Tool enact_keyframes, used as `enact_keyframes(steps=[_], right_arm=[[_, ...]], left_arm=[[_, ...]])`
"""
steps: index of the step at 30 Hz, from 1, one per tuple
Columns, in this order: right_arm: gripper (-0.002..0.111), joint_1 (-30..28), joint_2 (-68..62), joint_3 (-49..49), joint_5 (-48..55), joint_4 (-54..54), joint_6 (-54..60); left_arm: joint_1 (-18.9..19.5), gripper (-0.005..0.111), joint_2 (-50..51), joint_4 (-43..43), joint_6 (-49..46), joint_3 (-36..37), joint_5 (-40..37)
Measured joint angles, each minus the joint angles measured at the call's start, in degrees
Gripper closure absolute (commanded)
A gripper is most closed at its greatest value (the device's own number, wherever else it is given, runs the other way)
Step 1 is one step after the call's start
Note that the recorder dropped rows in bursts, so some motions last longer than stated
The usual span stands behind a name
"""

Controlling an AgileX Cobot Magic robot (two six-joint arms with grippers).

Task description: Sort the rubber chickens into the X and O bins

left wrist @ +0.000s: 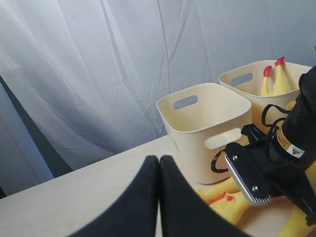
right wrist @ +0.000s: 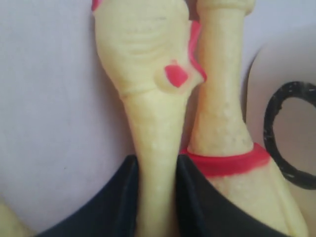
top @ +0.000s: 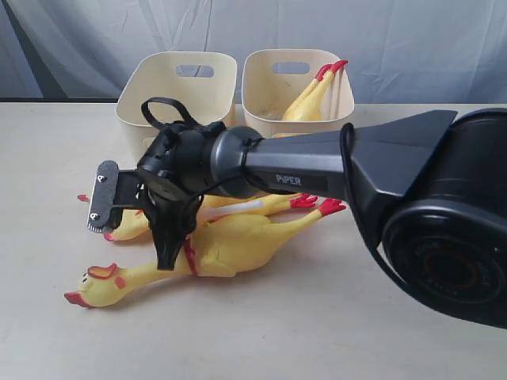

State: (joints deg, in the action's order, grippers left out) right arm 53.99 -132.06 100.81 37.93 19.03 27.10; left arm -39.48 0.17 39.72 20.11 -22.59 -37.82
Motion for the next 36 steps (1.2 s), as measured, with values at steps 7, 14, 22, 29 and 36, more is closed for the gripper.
enact_keyframes(steps=[7,14,22,29,36], right_arm=[[0.109,0.0,3.63,2.06,0.89,-5.78,-0.1],[0.109,0.0,8.61,2.05,1.51,-8.86,-4.56],[0.109,-0.83,13.58,2.05,-0.71,3.58,-24.56],[0.109,-6.74,14.56,2.05,-0.22,23.51,-51.49],[0.109,-14.94,14.04,2.05,-3.07,29.49,-61.35]], left_arm=[[0.0,0.107,0.0,0.0,0.0,0.0,0.0],[0.0,0.107,0.0,0.0,0.0,0.0,0.0],[0.0,0.107,0.0,0.0,0.0,0.0,0.0],[0.0,0.107,0.0,0.0,0.0,0.0,0.0],[0.0,0.107,0.0,0.0,0.0,0.0,0.0]])
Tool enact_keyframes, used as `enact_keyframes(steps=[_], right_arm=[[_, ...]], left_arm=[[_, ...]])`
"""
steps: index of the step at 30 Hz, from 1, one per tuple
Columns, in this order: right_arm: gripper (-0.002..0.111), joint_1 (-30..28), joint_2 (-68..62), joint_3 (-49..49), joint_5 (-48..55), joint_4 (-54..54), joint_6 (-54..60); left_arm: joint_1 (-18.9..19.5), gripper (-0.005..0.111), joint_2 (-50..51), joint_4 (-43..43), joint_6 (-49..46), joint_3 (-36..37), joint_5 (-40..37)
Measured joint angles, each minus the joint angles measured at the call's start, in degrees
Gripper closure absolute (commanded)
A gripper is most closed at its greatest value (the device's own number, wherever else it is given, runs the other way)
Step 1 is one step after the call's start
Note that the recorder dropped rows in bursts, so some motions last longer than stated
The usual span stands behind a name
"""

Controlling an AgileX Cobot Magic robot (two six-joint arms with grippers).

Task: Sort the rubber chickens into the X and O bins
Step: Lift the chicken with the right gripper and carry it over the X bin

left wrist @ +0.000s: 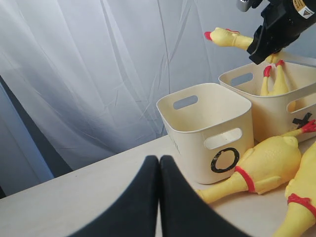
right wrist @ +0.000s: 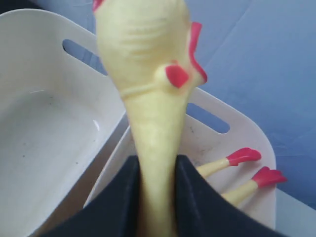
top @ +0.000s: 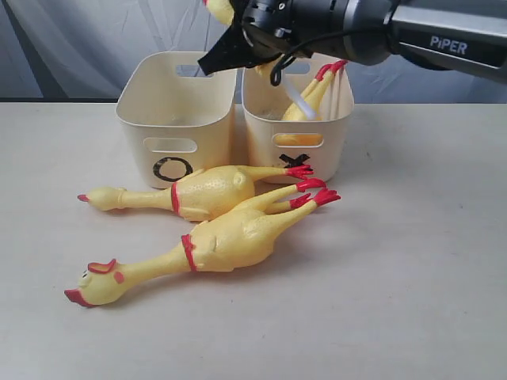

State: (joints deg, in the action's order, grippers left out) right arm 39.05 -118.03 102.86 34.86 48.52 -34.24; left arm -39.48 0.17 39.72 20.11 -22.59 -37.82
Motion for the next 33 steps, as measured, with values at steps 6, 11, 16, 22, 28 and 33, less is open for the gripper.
enact_keyframes(steps=[6,11,16,22,28,33], right_arm=[[0.109,-3.47,-3.2,0.0,-6.52,4.31,-0.45],[0.109,-4.49,-4.56,0.0,-7.19,12.01,-6.79],[0.109,-5.97,-5.79,0.0,-5.21,14.37,-10.38],[0.109,-6.4,-5.89,0.0,-4.45,15.67,-10.87],[0.103,-6.53,-5.94,0.0,-3.56,15.65,-10.97],[0.07,-6.66,-5.94,0.0,-3.06,15.38,-10.97]], left_arm=[[0.0,0.107,0.0,0.0,0.0,0.0,0.0],[0.0,0.107,0.0,0.0,0.0,0.0,0.0],[0.0,0.107,0.0,0.0,0.0,0.0,0.0],[0.0,0.107,0.0,0.0,0.0,0.0,0.0],[0.0,0.107,0.0,0.0,0.0,0.0,0.0],[0.0,0.107,0.0,0.0,0.0,0.0,0.0]])
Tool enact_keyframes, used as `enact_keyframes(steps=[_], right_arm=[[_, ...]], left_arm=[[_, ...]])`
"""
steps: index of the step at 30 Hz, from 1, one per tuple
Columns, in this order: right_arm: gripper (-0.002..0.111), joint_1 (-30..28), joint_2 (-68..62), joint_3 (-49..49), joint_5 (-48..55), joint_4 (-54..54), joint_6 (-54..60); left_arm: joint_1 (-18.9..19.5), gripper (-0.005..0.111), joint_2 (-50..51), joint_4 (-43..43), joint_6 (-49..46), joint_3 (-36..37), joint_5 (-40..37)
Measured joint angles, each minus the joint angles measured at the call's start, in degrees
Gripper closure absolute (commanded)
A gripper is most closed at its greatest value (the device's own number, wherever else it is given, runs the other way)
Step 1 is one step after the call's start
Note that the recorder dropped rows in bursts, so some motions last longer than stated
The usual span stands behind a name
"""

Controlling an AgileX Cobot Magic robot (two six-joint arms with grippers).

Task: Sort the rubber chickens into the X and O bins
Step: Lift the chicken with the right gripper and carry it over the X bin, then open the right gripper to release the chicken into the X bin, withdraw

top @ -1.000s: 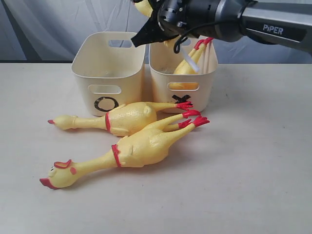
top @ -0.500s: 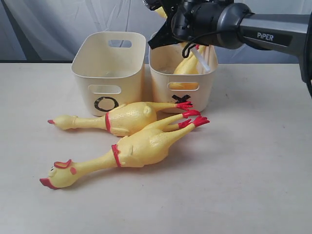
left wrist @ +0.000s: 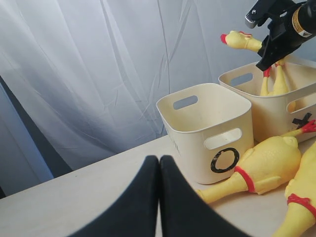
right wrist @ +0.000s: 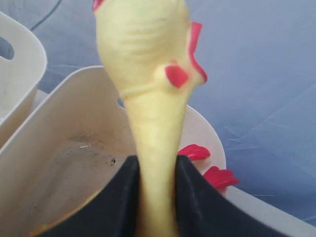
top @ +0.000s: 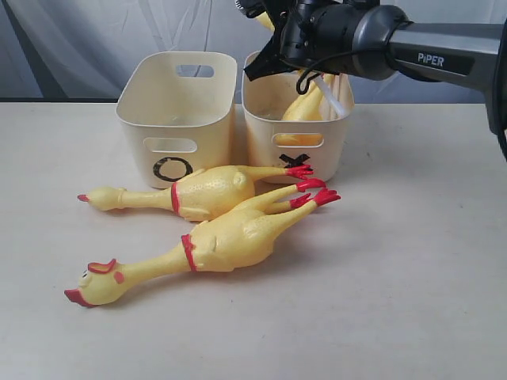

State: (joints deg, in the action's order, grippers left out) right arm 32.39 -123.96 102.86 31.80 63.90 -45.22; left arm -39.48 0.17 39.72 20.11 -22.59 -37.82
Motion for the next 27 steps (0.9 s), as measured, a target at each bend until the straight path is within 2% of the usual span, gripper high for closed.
enact_keyframes(steps=[3,17,19,20,22,23,27], right_arm=[[0.062,0.0,0.0,0.0,0.0,0.0,0.0],[0.062,0.0,0.49,0.0,0.67,-0.03,-0.23],[0.068,0.0,1.29,0.0,1.85,-0.51,-0.23],[0.075,0.0,1.92,0.0,3.07,-0.98,-0.23],[0.094,0.0,3.39,0.0,5.85,-1.51,0.0],[0.107,0.0,4.0,0.0,7.08,-1.62,0.52],[0.109,0.0,7.14,0.0,12.78,-2.59,3.06]], left_arm=[[0.0,0.107,0.0,0.0,0.0,0.0,0.0],[0.0,0.107,0.0,0.0,0.0,0.0,0.0],[0.0,0.107,0.0,0.0,0.0,0.0,0.0],[0.0,0.107,0.0,0.0,0.0,0.0,0.0],[0.0,0.107,0.0,0.0,0.0,0.0,0.0],[0.0,0.107,0.0,0.0,0.0,0.0,0.0],[0.0,0.107,0.0,0.0,0.0,0.0,0.0]])
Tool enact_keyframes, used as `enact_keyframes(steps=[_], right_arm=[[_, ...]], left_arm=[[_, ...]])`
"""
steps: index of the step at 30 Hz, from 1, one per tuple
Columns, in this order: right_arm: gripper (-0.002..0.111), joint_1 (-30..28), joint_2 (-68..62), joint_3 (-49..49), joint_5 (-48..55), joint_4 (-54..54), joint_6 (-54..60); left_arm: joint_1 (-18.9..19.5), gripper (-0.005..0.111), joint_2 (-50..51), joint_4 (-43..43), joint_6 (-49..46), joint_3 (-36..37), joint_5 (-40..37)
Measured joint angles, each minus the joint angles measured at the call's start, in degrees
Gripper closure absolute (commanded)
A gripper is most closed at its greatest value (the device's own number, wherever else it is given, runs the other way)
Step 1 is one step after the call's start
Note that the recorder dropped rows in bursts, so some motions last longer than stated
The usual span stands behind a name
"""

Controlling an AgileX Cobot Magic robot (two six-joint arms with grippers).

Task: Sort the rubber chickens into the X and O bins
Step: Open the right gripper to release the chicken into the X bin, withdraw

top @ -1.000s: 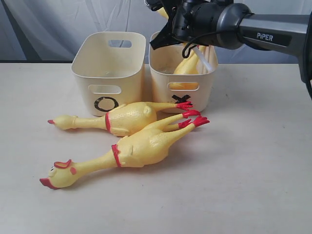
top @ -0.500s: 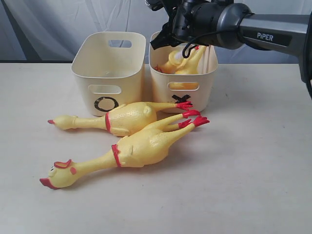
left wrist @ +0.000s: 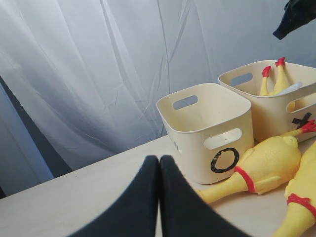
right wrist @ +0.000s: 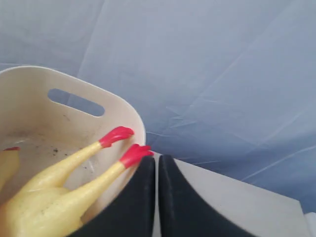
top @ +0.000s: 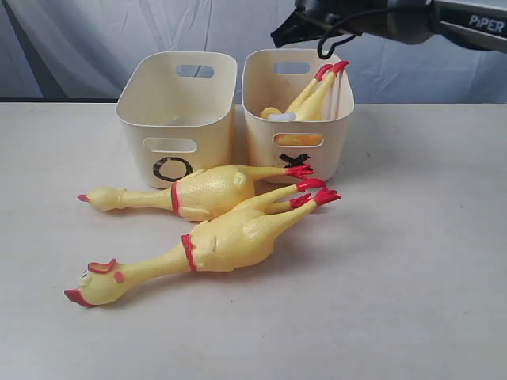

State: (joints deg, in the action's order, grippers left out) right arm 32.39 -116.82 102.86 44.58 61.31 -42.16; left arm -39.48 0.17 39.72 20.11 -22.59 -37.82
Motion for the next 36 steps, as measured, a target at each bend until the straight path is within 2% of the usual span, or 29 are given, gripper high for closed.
enact_keyframes(steps=[9,17,20,29,36], right_arm=[[0.109,-0.43,8.36,0.0,0.87,-7.9,11.5],[0.109,-6.72,15.94,-0.15,0.55,-24.16,22.75],[0.109,-8.67,20.07,-3.12,-1.38,-28.37,27.55],[0.109,-12.53,35.36,-24.09,-11.83,-33.45,34.58],[0.109,-12.77,49.42,-41.73,-25.17,-43.15,40.12]], left_arm=[[0.0,0.107,0.0,0.0,0.0,0.0,0.0],[0.0,0.107,0.0,0.0,0.0,0.0,0.49],[0.0,0.107,0.0,0.0,0.0,0.0,2.39],[0.0,0.106,0.72,-7.18,0.24,0.0,7.15],[0.0,0.099,12.43,-12.54,0.24,-0.13,11.33]])
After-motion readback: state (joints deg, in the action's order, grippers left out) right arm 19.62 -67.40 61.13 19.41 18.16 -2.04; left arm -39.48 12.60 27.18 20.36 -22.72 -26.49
